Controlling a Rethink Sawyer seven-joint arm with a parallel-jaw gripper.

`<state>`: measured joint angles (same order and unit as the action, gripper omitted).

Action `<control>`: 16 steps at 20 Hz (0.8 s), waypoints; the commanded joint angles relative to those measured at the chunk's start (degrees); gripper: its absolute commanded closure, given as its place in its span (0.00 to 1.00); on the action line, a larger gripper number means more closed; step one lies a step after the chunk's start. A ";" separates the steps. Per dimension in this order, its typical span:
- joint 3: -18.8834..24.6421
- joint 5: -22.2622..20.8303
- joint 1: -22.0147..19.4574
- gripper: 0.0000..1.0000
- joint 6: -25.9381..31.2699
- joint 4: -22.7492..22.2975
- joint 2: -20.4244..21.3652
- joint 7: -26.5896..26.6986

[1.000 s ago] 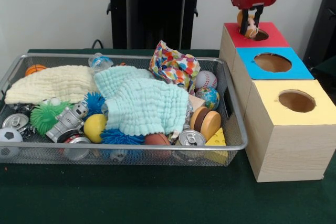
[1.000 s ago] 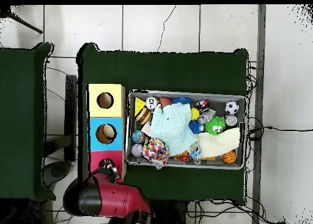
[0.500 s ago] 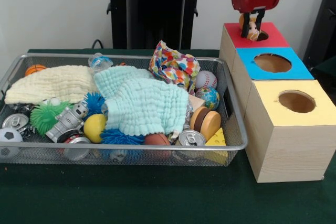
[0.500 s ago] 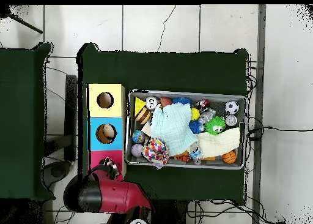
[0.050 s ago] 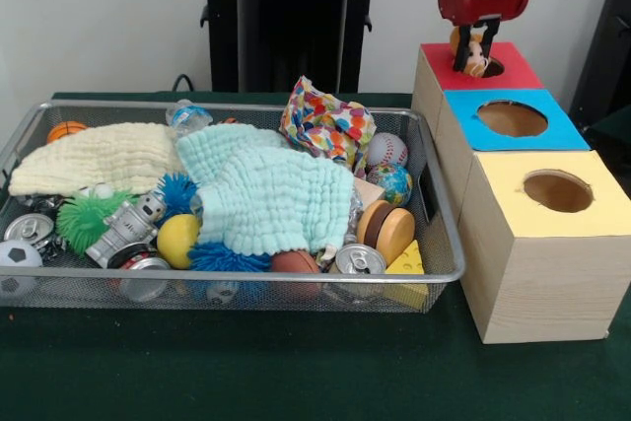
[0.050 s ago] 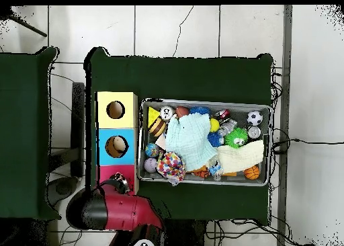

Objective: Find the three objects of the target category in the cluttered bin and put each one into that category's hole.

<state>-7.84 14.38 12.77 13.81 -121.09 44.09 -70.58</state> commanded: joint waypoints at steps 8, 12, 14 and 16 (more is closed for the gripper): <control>0.05 3.15 2.97 1.00 -17.47 19.93 -29.97 -17.23; 3.03 1.64 0.98 1.00 -17.02 18.44 -27.66 -18.50; 4.40 1.20 0.43 1.00 -15.97 17.93 -26.45 -19.05; 5.69 1.05 0.09 1.00 -15.06 17.18 -24.92 -20.06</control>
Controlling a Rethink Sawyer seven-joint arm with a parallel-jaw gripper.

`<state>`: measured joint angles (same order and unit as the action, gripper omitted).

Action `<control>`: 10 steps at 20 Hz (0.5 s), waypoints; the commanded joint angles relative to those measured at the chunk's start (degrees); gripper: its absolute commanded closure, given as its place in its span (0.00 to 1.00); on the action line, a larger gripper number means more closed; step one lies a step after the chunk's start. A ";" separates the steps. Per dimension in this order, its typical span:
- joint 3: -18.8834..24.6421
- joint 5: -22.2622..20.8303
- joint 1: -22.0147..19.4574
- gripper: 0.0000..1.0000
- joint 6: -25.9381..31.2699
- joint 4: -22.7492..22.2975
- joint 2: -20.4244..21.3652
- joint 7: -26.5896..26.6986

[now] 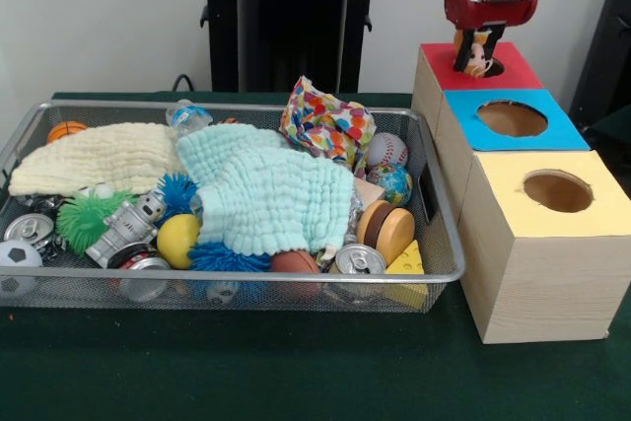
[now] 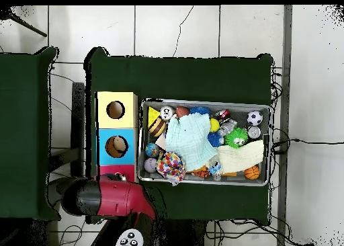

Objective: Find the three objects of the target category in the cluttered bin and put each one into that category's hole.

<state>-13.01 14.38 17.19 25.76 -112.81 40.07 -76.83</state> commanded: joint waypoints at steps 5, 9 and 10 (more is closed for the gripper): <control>13.76 1.23 -4.96 1.00 -25.45 7.43 -17.49 -16.42; 15.56 1.26 -5.44 1.00 -23.91 6.65 -15.21 -17.69; 15.54 1.17 -5.38 1.00 -23.70 6.77 -15.06 -18.09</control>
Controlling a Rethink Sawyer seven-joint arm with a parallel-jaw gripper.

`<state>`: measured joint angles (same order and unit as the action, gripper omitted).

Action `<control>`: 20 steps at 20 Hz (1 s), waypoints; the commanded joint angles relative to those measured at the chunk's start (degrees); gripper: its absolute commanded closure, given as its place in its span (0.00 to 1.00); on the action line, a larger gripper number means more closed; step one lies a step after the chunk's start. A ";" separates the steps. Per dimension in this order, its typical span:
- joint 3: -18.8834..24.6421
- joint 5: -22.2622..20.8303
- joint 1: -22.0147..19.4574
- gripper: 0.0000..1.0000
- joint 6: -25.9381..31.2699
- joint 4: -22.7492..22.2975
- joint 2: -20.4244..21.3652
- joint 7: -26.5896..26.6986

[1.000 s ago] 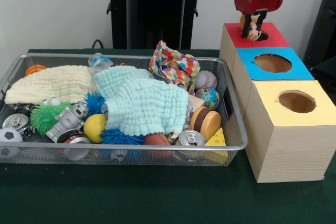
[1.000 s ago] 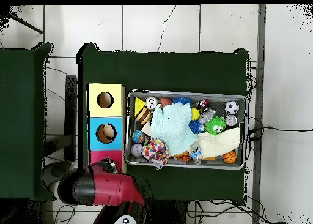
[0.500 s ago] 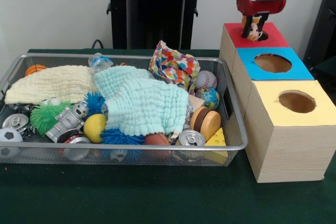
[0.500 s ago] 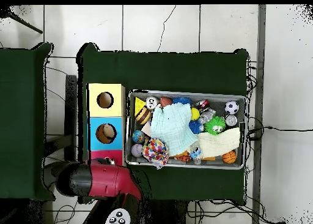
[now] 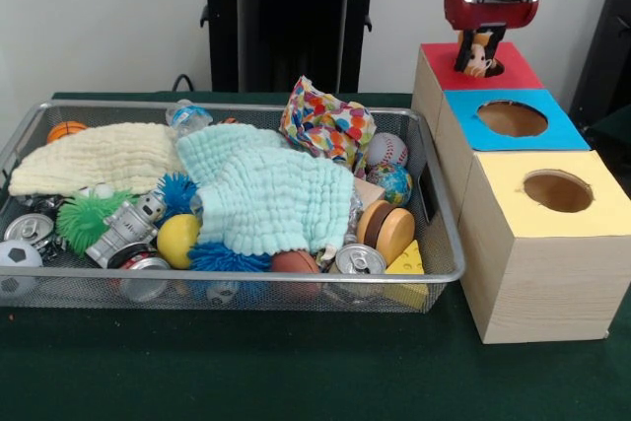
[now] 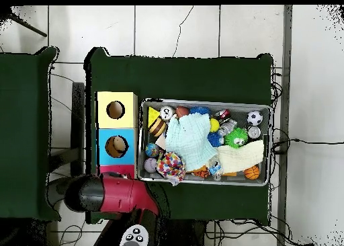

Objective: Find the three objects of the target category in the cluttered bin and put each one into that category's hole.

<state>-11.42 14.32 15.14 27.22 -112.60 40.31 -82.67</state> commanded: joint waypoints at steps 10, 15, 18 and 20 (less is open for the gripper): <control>9.37 -0.40 -0.78 1.00 -23.13 10.48 -18.28 -14.58; 14.77 1.87 -3.26 1.00 -23.45 8.46 -14.57 -14.90; 15.55 3.36 -2.90 1.00 -21.71 7.53 -13.16 -15.83; 11.31 4.50 0.85 1.00 -20.71 8.47 -13.08 -19.51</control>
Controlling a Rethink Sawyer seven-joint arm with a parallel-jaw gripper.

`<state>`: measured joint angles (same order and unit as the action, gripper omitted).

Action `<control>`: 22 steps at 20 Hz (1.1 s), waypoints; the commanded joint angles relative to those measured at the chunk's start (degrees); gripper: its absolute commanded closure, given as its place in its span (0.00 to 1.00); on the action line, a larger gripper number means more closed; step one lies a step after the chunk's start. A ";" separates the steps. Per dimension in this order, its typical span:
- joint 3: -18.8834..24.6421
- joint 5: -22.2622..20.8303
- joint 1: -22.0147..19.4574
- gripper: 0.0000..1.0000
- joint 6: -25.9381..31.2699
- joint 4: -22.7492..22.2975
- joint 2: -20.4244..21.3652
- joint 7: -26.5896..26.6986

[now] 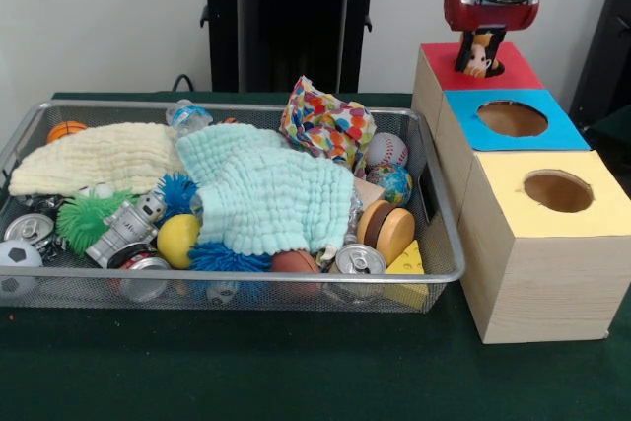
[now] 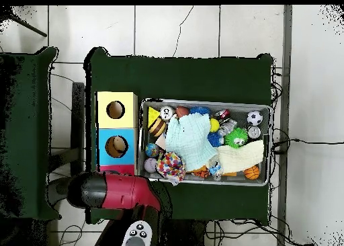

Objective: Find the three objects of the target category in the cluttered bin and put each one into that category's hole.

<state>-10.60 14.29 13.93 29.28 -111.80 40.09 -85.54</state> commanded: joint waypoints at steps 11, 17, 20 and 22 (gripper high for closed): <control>-5.43 5.23 12.50 1.00 -8.73 4.51 -0.91 -24.44; 2.44 5.70 7.74 1.00 -17.49 5.59 -8.92 -23.86; 3.11 4.34 6.60 1.00 -21.90 6.55 -13.67 -23.53; 3.63 2.79 5.22 1.00 -24.72 6.31 -15.49 -22.60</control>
<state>-16.03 16.30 22.54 18.21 -110.35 33.50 -96.27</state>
